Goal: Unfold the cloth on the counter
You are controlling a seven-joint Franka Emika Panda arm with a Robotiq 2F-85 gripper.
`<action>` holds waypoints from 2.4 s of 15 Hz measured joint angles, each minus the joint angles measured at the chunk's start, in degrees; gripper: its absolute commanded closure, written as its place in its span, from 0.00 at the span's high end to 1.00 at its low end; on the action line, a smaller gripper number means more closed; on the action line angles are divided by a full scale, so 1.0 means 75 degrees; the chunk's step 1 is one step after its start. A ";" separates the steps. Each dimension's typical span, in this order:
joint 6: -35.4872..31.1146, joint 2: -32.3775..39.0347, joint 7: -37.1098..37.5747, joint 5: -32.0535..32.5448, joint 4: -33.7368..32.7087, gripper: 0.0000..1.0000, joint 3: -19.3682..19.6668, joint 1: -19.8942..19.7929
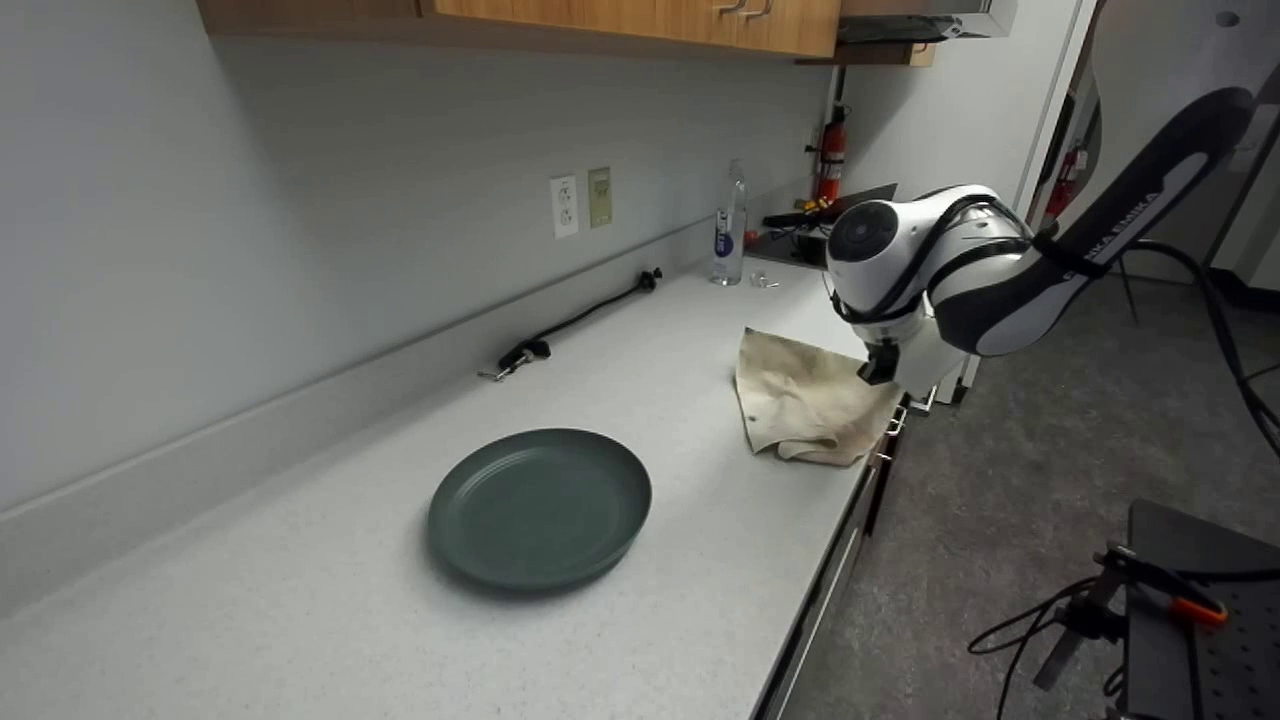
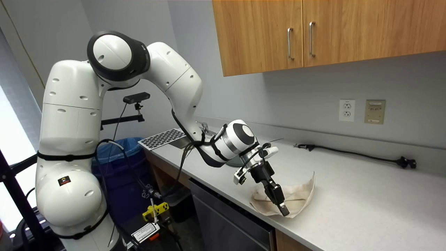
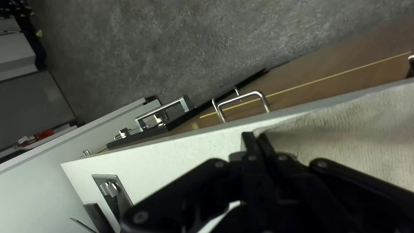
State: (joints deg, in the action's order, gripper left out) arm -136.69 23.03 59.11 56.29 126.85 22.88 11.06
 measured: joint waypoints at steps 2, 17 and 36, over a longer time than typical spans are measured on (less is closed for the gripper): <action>0.0252 -0.0024 0.0016 0.0000 -0.0008 0.51 -0.0403 -0.0250; -0.1358 -0.0662 -0.0148 0.0162 -0.0389 0.74 -0.1956 -0.1186; -0.3097 0.0067 -0.6956 -0.5861 -0.0471 0.00 -0.2748 -0.1534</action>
State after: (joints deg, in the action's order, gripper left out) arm -159.92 23.53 6.94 12.34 123.32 2.27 -0.45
